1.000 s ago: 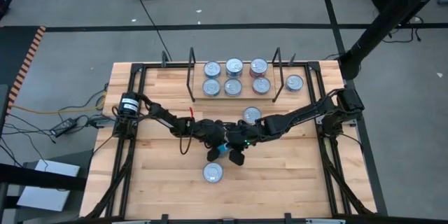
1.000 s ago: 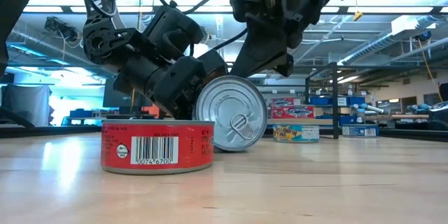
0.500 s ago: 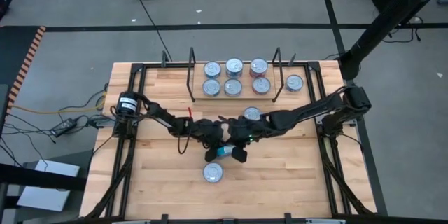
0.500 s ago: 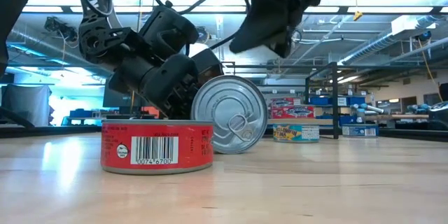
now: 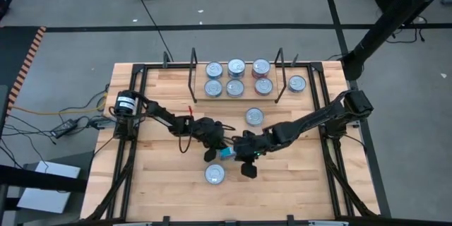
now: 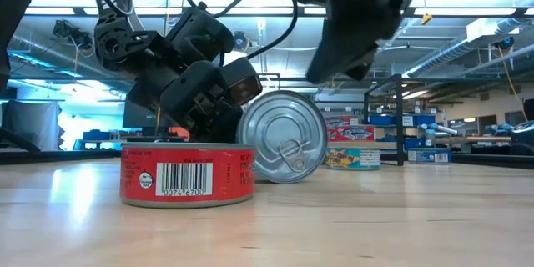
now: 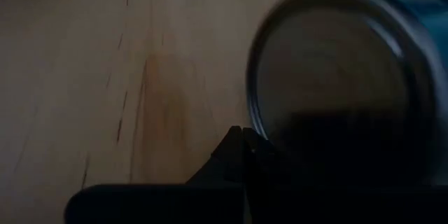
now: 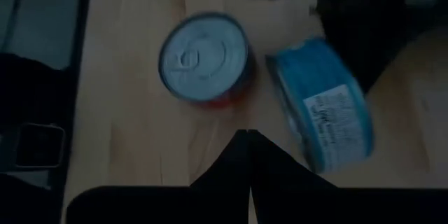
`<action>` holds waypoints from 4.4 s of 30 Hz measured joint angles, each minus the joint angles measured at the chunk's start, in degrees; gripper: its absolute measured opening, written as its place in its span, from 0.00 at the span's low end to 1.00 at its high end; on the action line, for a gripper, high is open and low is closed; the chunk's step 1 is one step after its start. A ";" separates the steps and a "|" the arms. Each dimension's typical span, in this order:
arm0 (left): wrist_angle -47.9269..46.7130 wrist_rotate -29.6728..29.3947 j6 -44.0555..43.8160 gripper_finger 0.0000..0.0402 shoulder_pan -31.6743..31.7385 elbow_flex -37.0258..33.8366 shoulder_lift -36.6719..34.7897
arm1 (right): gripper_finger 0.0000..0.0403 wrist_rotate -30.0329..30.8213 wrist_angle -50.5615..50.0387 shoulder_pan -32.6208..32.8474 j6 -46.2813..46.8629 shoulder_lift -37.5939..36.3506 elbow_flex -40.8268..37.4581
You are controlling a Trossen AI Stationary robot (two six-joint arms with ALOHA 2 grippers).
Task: Stack canned seafood by type on shelf
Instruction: Stack the yellow-blue tuna can on top of the yellow-blue tuna can on the shelf
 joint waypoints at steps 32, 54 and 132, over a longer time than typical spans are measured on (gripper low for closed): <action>0.86 -0.17 -1.92 0.03 -2.40 -8.36 -12.49 | 0.02 9.13 -2.79 -7.62 -5.17 -2.47 0.00; -23.32 -7.11 7.41 0.50 -2.37 2.47 -24.06 | 0.03 10.87 -12.76 -1.74 2.66 -13.47 0.00; -33.94 -7.48 18.47 0.61 -3.34 13.45 -11.18 | 0.07 12.03 -13.51 4.64 16.99 -5.55 0.00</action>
